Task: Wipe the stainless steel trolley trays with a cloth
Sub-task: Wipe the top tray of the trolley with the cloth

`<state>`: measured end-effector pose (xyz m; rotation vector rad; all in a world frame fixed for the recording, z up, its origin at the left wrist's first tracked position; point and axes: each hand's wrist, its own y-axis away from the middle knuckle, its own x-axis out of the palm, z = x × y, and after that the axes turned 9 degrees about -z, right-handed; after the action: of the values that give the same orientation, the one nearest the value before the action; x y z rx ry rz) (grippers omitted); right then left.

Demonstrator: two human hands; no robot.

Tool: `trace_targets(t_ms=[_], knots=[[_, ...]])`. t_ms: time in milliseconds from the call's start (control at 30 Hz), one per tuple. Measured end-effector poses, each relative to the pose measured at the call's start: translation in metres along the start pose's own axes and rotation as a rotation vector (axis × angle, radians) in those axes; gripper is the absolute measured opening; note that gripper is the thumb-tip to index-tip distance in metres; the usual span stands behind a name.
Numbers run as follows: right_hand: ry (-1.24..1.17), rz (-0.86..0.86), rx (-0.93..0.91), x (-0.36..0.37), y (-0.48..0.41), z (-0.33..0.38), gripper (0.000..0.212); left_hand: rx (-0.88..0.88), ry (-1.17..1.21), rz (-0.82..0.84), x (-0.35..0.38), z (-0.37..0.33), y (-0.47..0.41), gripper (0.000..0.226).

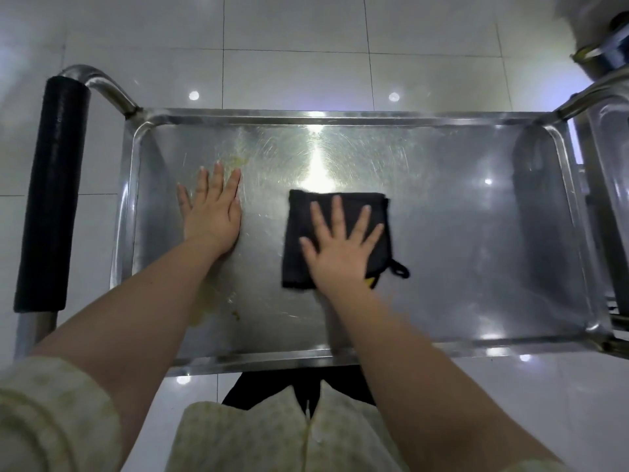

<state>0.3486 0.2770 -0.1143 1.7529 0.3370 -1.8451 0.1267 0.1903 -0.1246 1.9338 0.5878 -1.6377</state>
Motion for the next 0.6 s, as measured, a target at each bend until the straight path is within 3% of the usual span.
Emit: trace_targets(t_ms=[100, 267, 333, 500, 600], knots=[[0.023, 0.015, -0.264, 0.010, 0.030, 0.055, 0.066, 0.049, 0.023, 0.023, -0.004, 0.006, 0.001, 0.053], [0.038, -0.001, -0.344, 0.005, 0.023, 0.018, 0.064, 0.116, 0.030, 0.034, -0.007, 0.016, 0.012, 0.054], [0.045, -0.006, -0.223, 0.000, 0.017, -0.025, 0.064, 0.111, 0.038, 0.016, -0.005, 0.016, 0.021, 0.054], [0.009, -0.018, 0.281, -0.018, 0.022, -0.148, 0.070, 0.106, 0.020, 0.013, 0.001, 0.026, 0.044, 0.054], [-0.019, -0.004, 0.469, -0.021, 0.028, -0.161, 0.069, 0.115, -0.004, 0.021, 0.003, 0.035, 0.052, 0.055]])
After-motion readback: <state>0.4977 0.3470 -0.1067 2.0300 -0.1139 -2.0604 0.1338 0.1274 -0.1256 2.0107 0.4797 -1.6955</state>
